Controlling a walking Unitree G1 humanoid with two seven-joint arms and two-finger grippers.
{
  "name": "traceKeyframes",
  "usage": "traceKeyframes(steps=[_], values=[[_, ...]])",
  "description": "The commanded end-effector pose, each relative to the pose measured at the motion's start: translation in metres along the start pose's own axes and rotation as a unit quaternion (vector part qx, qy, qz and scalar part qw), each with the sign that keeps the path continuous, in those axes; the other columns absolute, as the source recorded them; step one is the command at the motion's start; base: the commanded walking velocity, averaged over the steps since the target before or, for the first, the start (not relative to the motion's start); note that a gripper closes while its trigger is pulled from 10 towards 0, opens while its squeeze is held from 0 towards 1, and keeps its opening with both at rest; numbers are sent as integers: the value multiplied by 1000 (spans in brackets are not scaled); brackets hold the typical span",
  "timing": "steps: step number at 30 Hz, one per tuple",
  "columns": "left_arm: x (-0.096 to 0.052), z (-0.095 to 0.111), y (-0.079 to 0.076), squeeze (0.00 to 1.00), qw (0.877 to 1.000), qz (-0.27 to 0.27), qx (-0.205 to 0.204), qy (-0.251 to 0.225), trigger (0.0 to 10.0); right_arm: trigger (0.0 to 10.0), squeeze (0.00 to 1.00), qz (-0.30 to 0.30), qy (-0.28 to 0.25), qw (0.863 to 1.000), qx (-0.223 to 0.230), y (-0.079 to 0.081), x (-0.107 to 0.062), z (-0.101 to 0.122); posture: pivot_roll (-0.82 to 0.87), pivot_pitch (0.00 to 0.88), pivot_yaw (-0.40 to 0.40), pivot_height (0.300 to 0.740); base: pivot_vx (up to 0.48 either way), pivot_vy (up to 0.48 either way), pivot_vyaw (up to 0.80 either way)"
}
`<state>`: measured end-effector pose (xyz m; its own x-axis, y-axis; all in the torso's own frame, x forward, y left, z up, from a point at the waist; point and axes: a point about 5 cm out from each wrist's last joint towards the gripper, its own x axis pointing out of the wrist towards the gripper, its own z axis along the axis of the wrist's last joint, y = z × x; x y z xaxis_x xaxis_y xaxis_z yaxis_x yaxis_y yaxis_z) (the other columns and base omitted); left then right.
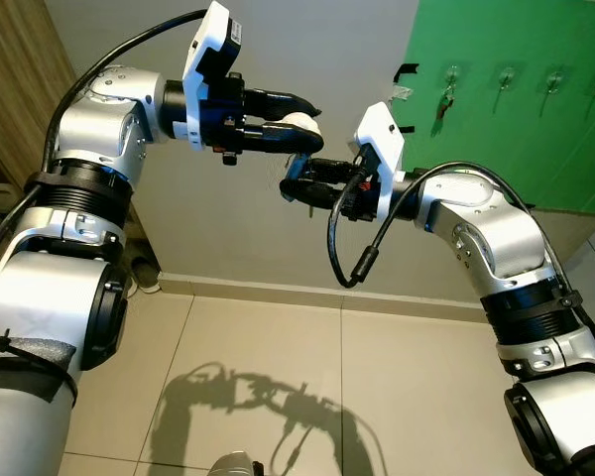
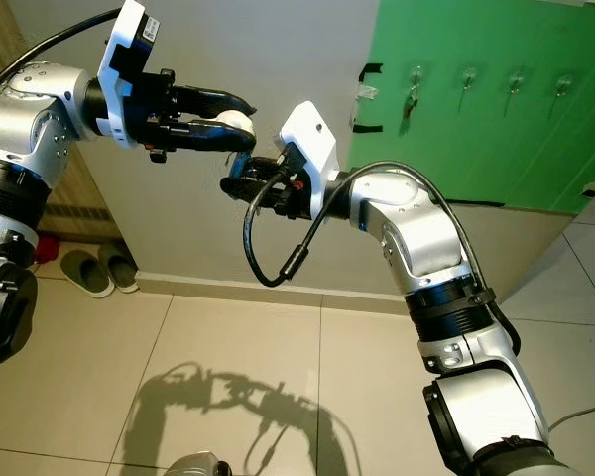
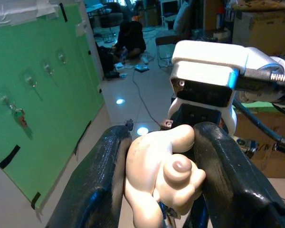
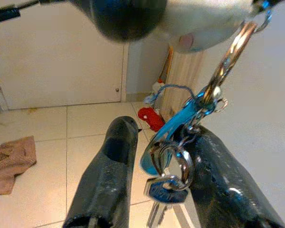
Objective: Hang keys on a hook
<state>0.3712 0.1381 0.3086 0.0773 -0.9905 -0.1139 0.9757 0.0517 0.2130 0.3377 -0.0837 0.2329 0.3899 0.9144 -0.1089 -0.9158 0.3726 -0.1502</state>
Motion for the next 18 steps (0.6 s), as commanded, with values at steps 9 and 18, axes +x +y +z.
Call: traceKeyframes(steps=[9,18], values=[[-6,-16,-9,0,1000,4,-20,-9,10000,10000,1000,-38,-7,999,-26,0,-4,-2,8,0,16,740,0,0,0],[-4,-44,-20,0,997,8,-69,-20,10000,10000,1000,-54,-14,998,-5,7,-10,-17,17,0,5,740,0,0,0]])
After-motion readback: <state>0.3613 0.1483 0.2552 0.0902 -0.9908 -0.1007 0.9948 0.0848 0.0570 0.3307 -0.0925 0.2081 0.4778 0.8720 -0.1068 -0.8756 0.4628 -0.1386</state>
